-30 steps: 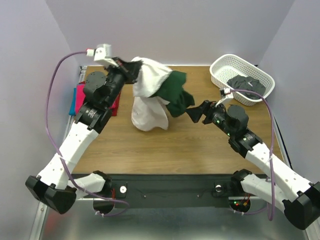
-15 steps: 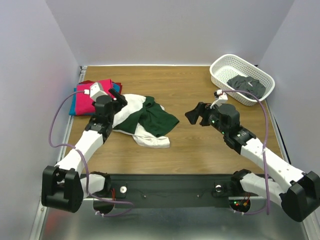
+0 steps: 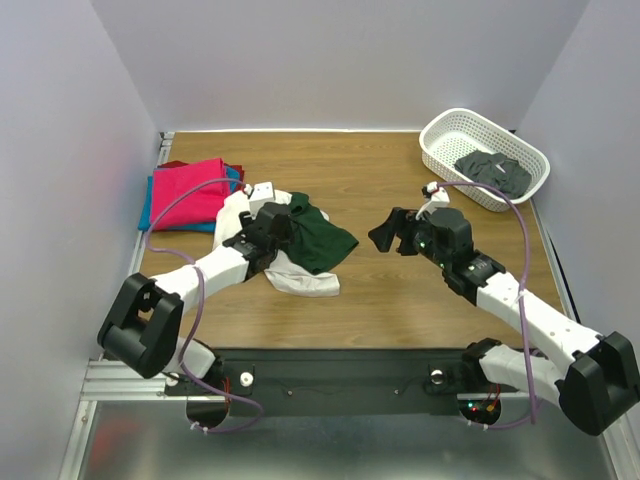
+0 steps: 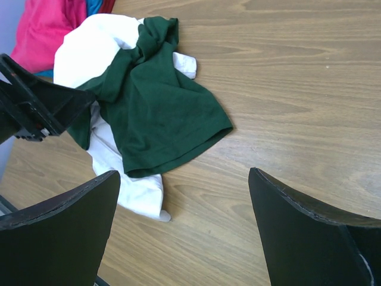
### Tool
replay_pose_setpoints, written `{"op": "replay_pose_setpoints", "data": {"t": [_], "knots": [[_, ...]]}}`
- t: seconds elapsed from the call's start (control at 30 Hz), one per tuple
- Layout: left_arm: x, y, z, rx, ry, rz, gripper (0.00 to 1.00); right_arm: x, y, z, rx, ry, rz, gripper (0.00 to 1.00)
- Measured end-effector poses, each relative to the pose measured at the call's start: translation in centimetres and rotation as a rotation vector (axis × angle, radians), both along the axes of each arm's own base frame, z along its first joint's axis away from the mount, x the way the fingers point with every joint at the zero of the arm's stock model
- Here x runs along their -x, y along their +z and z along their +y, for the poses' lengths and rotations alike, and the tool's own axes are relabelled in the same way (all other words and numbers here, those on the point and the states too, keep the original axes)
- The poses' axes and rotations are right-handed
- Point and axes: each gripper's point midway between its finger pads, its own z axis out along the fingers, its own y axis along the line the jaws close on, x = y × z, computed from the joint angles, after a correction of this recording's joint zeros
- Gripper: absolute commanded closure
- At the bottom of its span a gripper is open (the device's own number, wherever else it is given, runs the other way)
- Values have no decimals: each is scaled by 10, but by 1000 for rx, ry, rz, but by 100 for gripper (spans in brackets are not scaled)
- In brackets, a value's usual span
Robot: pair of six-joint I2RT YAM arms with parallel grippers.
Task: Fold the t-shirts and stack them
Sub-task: Flatten the tshirt out
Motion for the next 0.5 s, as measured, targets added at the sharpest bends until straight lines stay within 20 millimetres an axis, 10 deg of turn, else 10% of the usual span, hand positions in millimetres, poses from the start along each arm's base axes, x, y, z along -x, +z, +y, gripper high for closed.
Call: {"op": "replay_pose_setpoints", "data": {"t": [0.27,0.5], "knots": [[6,-20,14,-101,50,51,35,-1,-21,10,3,38,62,6],[10,-41,18,-156,52,115,80,17,-87,34,4,142,224,8]]}}
